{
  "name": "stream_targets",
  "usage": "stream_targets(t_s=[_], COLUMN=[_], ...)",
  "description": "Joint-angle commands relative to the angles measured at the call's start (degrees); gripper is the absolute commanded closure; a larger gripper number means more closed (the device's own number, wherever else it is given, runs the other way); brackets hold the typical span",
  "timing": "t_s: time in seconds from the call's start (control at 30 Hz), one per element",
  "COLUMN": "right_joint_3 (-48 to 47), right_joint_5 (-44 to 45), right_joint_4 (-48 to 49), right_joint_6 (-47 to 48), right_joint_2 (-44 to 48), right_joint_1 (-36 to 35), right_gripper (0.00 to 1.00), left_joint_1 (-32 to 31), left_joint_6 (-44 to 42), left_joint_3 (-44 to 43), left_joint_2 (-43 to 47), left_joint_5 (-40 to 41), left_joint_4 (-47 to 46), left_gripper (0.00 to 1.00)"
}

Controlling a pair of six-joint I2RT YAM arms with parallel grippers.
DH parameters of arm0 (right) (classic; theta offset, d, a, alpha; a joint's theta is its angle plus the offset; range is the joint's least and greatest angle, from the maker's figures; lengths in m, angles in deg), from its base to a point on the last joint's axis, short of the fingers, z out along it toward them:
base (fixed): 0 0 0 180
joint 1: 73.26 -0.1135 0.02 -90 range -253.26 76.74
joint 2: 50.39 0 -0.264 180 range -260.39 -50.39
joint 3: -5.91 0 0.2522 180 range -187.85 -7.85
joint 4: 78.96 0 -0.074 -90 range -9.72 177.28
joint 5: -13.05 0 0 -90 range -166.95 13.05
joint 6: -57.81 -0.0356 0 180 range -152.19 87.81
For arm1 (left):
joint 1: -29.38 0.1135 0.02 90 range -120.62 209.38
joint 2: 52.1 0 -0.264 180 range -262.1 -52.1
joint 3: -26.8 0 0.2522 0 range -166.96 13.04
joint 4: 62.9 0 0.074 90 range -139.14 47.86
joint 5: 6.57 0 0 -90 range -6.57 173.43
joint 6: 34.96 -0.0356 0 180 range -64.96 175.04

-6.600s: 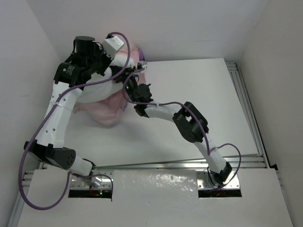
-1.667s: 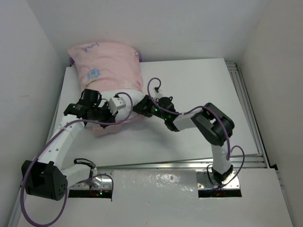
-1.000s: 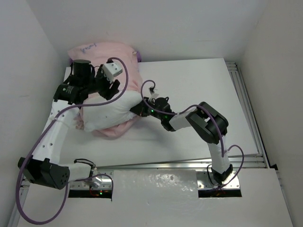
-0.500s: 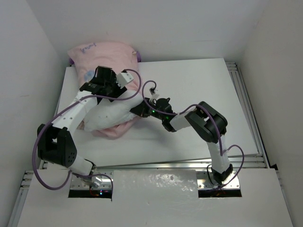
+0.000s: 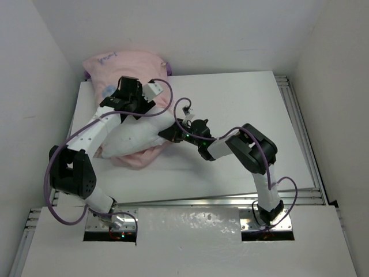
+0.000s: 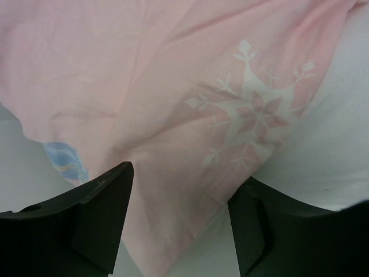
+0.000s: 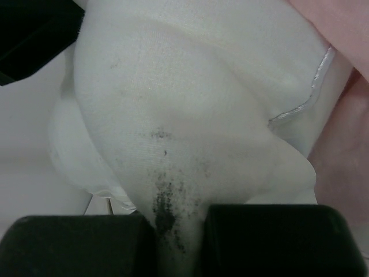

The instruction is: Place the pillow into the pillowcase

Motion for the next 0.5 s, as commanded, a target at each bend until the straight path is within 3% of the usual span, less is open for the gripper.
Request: stream_targets(t_s=[0.0, 0.2, 0.47], right_joint_3=[-0.36, -0.54, 0.25], right_joint_5=[-1.49, -2.37, -3.34], right_joint_4=[4.33, 6.61, 7.59], right_joint_6=[0.89, -1.04, -1.05], right_joint_2=[-0.18, -1.15, -0.63], right_joint_1=[0.37, 0.54, 0.98], right_gripper=[1.0, 1.0, 1.0], left_joint_1=[0.59, 0.59, 0.59], left_joint_6=[2.37, 5.11, 3.08], left_joint_3=[-6.13, -6.49, -5.33], left_joint_2=[0.02, -0.33, -2.52], left_joint_5=[-1.53, -4.36, 4.6], left_joint_4=[-0.69, 1.78, -4.98], left_gripper=[0.38, 0.38, 0.43])
